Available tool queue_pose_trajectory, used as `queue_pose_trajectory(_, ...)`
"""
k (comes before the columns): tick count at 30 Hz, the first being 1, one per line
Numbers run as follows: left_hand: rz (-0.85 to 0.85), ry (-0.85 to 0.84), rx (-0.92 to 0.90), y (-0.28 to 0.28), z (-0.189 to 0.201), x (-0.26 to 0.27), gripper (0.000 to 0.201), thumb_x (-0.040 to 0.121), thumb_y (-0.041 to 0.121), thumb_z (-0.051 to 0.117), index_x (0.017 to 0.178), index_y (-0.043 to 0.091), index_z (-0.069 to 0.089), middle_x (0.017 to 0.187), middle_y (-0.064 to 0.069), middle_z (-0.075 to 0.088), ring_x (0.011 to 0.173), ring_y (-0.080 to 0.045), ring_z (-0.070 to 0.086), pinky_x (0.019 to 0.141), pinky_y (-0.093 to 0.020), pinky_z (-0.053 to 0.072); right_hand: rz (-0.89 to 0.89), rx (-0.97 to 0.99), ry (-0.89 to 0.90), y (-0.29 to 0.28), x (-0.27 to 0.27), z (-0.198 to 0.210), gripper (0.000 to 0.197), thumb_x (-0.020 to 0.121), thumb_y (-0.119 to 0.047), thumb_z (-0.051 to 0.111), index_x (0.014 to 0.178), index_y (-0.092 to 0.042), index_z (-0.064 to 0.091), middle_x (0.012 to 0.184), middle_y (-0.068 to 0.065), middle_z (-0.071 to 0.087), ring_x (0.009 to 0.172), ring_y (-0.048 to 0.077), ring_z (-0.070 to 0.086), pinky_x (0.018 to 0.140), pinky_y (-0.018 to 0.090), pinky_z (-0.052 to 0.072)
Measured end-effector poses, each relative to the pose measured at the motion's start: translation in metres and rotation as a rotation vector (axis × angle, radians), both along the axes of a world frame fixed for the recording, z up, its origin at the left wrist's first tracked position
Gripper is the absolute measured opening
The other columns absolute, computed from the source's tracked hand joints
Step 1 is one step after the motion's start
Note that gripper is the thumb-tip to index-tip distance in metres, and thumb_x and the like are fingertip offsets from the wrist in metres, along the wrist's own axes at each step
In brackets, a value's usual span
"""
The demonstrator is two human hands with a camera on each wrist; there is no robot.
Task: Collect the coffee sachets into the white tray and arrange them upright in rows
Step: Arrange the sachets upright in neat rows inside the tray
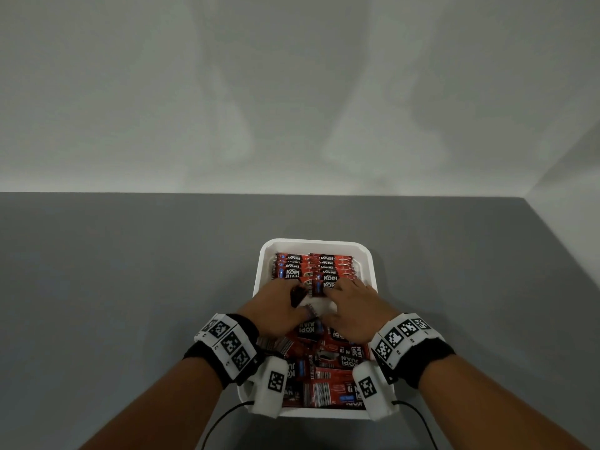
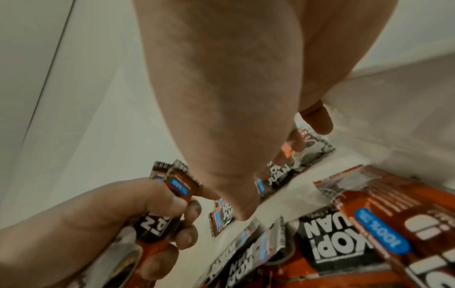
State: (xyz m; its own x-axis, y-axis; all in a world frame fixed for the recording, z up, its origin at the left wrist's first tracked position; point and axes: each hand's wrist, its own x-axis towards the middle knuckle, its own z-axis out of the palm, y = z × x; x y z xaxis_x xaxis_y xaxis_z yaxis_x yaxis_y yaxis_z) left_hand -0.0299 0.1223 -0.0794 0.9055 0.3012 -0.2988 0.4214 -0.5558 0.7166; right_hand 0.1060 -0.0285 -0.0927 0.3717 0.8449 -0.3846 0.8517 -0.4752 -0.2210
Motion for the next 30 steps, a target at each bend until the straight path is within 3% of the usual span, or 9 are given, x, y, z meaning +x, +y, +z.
queue_pose_trajectory(3, 0.331, -0.012, -0.357, 0.005, 0.001, 0.000, 0.025, 0.084, 0.028, 0.057, 0.093, 0.010, 0.072, 0.084, -0.001, 0.073, 0.076, -0.018, 0.068, 0.083, -0.041, 0.060, -0.057, 0.048, 0.129, 0.000, 0.003, 0.007, 0.060, 0.096, -0.056, 0.051, 0.147, -0.024, 0.043, 0.135, -0.001, 0.040, 0.132, 0.021, 0.035, 0.112, 0.040, 0.034)
queue_pose_trajectory(6, 0.580, -0.182, -0.782, 0.000, 0.013, -0.001, 0.020, 0.093, -0.002, 0.050, 0.096, -0.001, 0.070, 0.082, -0.015, 0.070, 0.067, -0.023, 0.066, 0.065, -0.034, 0.059, -0.168, 0.243, 0.305, 0.004, 0.000, 0.028, 0.057, 0.097, -0.051, 0.058, 0.146, -0.023, 0.048, 0.138, -0.005, 0.046, 0.130, 0.012, 0.041, 0.110, 0.033, 0.036)
queue_pose_trajectory(10, 0.635, -0.396, -0.992, -0.008, 0.025, 0.000, 0.021, 0.096, -0.005, 0.056, 0.114, -0.010, 0.066, 0.106, -0.031, 0.072, 0.087, -0.037, 0.074, 0.069, -0.038, 0.061, -0.404, 0.505, 0.697, 0.016, -0.013, 0.053, 0.037, 0.092, -0.035, 0.072, 0.127, -0.024, 0.061, 0.097, -0.003, 0.076, 0.087, 0.008, 0.072, 0.075, 0.028, 0.058)
queue_pose_trajectory(14, 0.723, -0.463, -1.036, -0.010, 0.030, 0.004, 0.028, 0.095, 0.001, 0.063, 0.119, -0.013, 0.061, 0.111, -0.036, 0.067, 0.087, -0.039, 0.071, 0.070, -0.042, 0.060, -0.507, 0.646, 0.785, 0.024, -0.020, 0.056, 0.030, 0.084, -0.007, 0.079, 0.110, -0.014, 0.068, 0.085, 0.006, 0.077, 0.076, 0.017, 0.074, 0.070, 0.035, 0.061)
queue_pose_trajectory(17, 0.806, -0.476, -0.979, -0.004, 0.031, 0.005, 0.019, 0.093, 0.000, 0.063, 0.108, -0.012, 0.064, 0.086, -0.025, 0.070, 0.070, -0.030, 0.071, 0.064, -0.040, 0.061, -0.546, 0.686, 0.717, 0.026, -0.014, 0.058, 0.019, 0.081, -0.003, 0.079, 0.095, -0.014, 0.073, 0.083, 0.004, 0.076, 0.072, 0.013, 0.070, 0.073, 0.037, 0.061)
queue_pose_trajectory(20, 0.807, -0.450, -0.915, 0.001, 0.030, 0.002, 0.018, 0.092, 0.001, 0.065, 0.104, -0.012, 0.066, 0.096, -0.032, 0.069, 0.085, -0.038, 0.068, 0.086, -0.062, 0.056, -0.516, 0.666, 0.563, 0.030, -0.009, 0.062, 0.014, 0.082, -0.009, 0.078, 0.087, -0.022, 0.075, 0.083, -0.002, 0.075, 0.076, 0.011, 0.069, 0.074, 0.029, 0.058)
queue_pose_trajectory(24, 0.890, -0.452, -0.803, 0.014, 0.030, -0.005, 0.011, 0.092, 0.000, 0.063, 0.084, 0.006, 0.066, 0.074, -0.011, 0.066, 0.057, -0.015, 0.063, 0.053, -0.030, 0.053, -0.440, 0.563, 0.404, 0.037, 0.004, 0.059, 0.015, 0.083, -0.010, 0.078, 0.084, -0.024, 0.073, 0.076, -0.012, 0.068, 0.068, 0.000, 0.062, 0.064, 0.013, 0.044)
queue_pose_trajectory(26, 0.960, -0.425, -0.761, 0.023, 0.026, -0.010, 0.012, 0.091, 0.003, 0.062, 0.083, 0.012, 0.066, 0.073, -0.005, 0.055, 0.049, -0.010, 0.049, 0.049, -0.026, 0.039, -0.401, 0.451, 0.342, 0.041, 0.010, 0.049, 0.015, 0.081, -0.009, 0.077, 0.081, -0.023, 0.072, 0.075, -0.015, 0.065, 0.070, 0.000, 0.061, 0.065, 0.015, 0.044)
queue_pose_trajectory(30, 1.013, -0.375, -0.787, 0.025, 0.024, -0.014, 0.026, 0.087, -0.004, 0.047, 0.103, 0.003, 0.067, 0.077, -0.008, 0.049, 0.062, -0.015, 0.044, 0.051, -0.029, 0.039, -0.314, 0.239, 0.249, 0.057, 0.007, 0.024, 0.020, 0.079, -0.010, 0.076, 0.075, -0.028, 0.069, 0.091, -0.012, 0.066, 0.090, 0.012, 0.064, 0.081, 0.024, 0.049)
